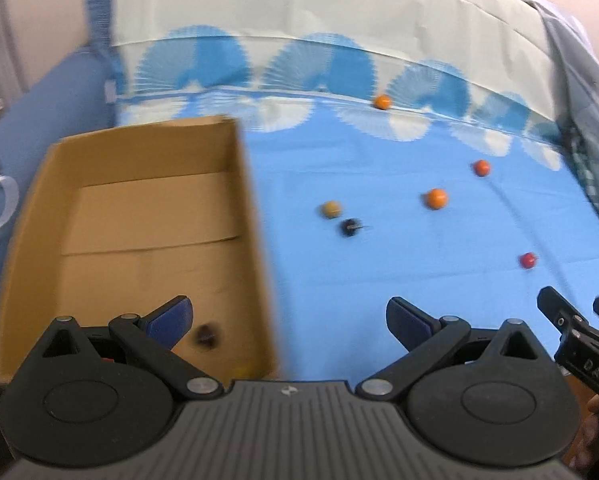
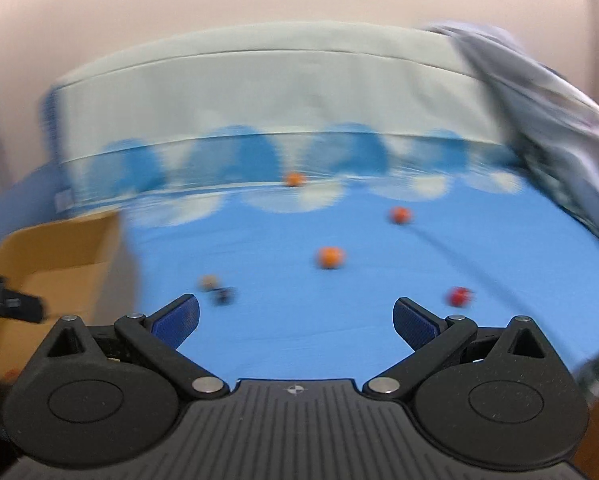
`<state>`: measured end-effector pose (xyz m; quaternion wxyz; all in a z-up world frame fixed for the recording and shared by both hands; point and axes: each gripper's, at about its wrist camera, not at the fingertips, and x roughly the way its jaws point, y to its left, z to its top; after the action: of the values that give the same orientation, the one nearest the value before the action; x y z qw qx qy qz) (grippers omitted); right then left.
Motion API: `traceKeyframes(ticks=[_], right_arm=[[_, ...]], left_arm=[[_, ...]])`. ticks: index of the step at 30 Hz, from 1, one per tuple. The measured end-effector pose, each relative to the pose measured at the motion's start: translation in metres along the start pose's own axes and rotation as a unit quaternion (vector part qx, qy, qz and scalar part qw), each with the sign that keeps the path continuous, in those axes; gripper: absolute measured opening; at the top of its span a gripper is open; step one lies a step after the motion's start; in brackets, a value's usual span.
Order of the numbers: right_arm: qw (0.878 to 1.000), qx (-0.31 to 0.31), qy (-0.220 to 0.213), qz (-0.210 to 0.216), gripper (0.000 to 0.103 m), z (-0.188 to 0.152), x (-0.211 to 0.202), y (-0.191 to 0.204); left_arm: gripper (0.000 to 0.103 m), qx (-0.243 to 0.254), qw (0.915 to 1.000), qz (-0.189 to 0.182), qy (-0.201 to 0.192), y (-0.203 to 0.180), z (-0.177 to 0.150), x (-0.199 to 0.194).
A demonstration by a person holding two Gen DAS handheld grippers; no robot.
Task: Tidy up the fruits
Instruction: 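Lift both open tools out of the box toward the fruits on the sheet, then grasp a dark cherry with the left tool while the right tool grasps a red tomato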
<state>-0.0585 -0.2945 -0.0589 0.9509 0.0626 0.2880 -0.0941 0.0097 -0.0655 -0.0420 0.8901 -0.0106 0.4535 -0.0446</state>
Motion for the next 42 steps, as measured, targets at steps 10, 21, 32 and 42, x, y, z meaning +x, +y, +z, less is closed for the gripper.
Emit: traceKeyframes(ticks=[10, 21, 32, 42], right_arm=[[0.986, 0.117, 0.039, -0.112, 0.102, 0.003, 0.123, -0.128], [0.983, 0.084, 0.094, -0.133, 0.102, -0.007, 0.258, -0.167], [0.983, 0.078, 0.074, -0.149, 0.102, -0.044, 0.289, -0.171], [0.987, 0.052, 0.068, -0.133, 0.034, -0.038, 0.277, -0.167]], left_arm=[[0.103, -0.011, 0.9995, -0.002, 0.028, -0.075, 0.041, 0.138], [0.103, -0.029, 0.9964, 0.052, 0.061, -0.075, 0.046, 0.263], [0.103, -0.02, 0.9949, 0.072, 0.068, -0.068, 0.047, 0.301], [0.014, 0.008, 0.9951, 0.027, 0.095, -0.081, 0.058, 0.284]])
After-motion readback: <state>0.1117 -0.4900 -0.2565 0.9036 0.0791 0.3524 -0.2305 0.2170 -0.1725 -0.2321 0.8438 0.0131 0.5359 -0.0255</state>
